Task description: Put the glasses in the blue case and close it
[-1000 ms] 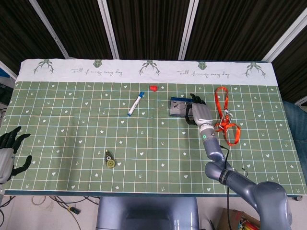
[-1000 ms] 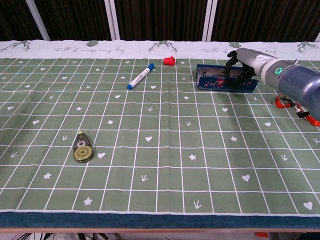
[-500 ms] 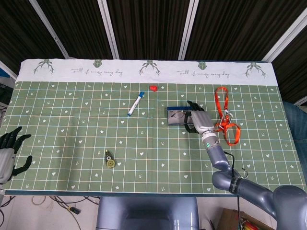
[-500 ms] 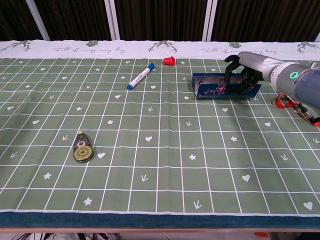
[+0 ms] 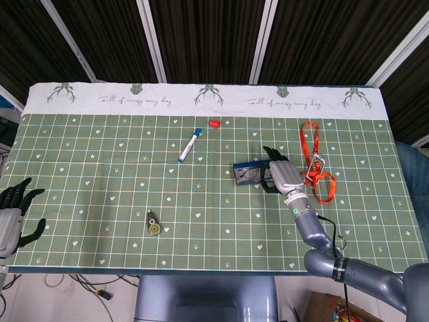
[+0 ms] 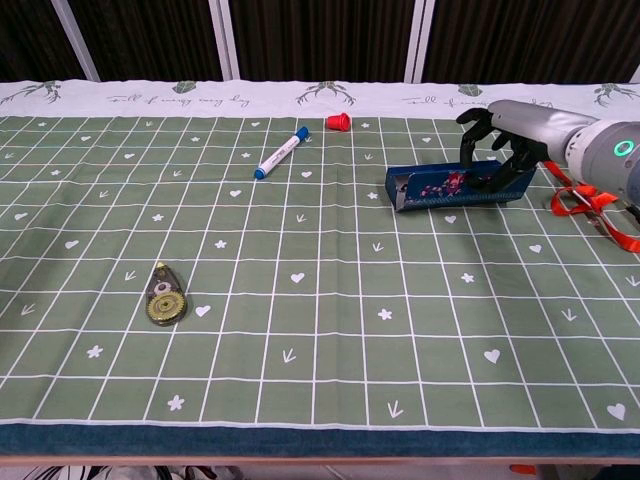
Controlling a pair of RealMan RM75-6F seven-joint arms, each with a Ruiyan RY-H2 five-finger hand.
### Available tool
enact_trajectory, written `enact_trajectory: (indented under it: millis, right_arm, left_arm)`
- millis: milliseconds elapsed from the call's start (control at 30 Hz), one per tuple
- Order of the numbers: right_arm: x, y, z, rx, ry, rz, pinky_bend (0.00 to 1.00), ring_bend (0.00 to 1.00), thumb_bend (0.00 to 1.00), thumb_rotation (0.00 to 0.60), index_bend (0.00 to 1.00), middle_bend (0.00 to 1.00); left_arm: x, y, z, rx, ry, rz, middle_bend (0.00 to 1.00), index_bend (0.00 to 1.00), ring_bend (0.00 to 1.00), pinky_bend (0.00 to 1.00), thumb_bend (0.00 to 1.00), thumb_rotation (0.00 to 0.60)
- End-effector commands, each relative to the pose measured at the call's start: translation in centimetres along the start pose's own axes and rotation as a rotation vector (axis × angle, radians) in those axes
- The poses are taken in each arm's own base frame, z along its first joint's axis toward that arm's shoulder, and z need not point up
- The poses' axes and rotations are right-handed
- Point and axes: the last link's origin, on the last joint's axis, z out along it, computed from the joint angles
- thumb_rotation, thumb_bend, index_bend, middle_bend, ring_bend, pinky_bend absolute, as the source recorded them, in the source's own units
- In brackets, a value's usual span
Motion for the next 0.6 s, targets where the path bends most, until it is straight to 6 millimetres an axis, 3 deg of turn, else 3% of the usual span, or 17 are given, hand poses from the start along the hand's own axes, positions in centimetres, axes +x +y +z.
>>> enact_trajectory:
  millis: [33,600]
  right_arm:
    - [-0.1,-0.4,0.4,0.001,-0.003,-0.006,0.18,0.03,0.57,0.600,0.66,0.02]
    - [0.7,-2.4,3.8,-0.023,0.013,-0.033,0.18,0.03,0.57,0.600,0.67,0.02]
  left_arm:
    - [0.0,0.0,0.0,0.001,0.000,-0.002,0.01,0.19,0.00,0.00,0.40,0.600]
    - [0.1,-0.2,0.1,0.003,-0.007,-0.005,0.01,0.19,0.00,0.00,0.40,0.600]
